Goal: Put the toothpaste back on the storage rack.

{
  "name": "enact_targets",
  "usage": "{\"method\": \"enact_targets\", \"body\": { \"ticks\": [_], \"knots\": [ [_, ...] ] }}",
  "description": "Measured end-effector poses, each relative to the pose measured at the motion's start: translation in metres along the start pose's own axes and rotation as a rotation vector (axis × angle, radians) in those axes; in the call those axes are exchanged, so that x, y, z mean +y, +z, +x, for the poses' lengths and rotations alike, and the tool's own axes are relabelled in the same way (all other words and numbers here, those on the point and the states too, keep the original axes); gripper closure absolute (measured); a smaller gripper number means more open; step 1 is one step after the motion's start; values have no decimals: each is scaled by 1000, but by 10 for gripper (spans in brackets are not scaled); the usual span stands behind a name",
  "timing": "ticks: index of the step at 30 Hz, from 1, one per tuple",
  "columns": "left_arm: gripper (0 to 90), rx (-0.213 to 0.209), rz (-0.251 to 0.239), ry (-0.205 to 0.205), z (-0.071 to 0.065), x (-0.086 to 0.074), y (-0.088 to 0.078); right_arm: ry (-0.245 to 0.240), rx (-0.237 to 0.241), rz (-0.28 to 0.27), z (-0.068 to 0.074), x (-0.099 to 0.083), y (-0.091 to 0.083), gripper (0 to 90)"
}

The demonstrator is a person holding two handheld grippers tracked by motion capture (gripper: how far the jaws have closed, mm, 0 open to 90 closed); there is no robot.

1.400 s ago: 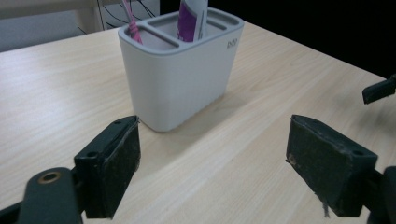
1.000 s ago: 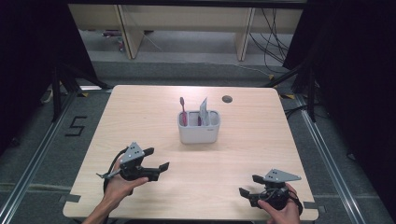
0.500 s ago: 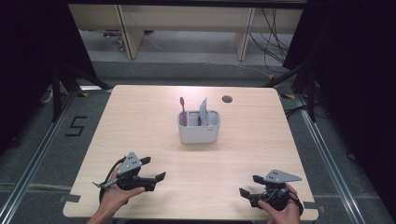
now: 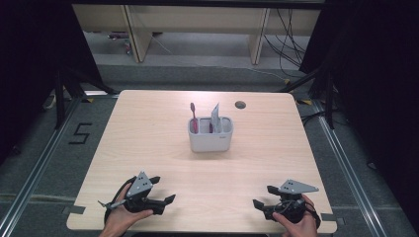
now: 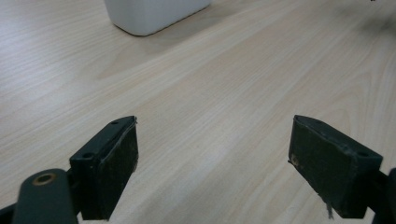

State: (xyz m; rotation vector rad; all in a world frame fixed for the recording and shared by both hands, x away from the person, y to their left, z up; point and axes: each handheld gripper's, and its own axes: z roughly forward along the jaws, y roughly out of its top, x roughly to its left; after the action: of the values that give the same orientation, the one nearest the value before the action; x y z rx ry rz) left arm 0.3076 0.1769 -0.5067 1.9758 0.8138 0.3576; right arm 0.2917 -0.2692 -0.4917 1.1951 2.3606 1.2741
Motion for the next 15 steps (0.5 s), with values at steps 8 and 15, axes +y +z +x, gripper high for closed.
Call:
{"method": "enact_targets", "body": {
  "ticks": [8, 15],
  "knots": [
    [154, -1, 38, 25, -10, -6, -1, -16, 1, 8, 0, 0, 0, 204],
    [154, 1, 26, 16, -15, -8, -5, 11, 11, 19, 2, 0, 0, 195]
  ]
}}
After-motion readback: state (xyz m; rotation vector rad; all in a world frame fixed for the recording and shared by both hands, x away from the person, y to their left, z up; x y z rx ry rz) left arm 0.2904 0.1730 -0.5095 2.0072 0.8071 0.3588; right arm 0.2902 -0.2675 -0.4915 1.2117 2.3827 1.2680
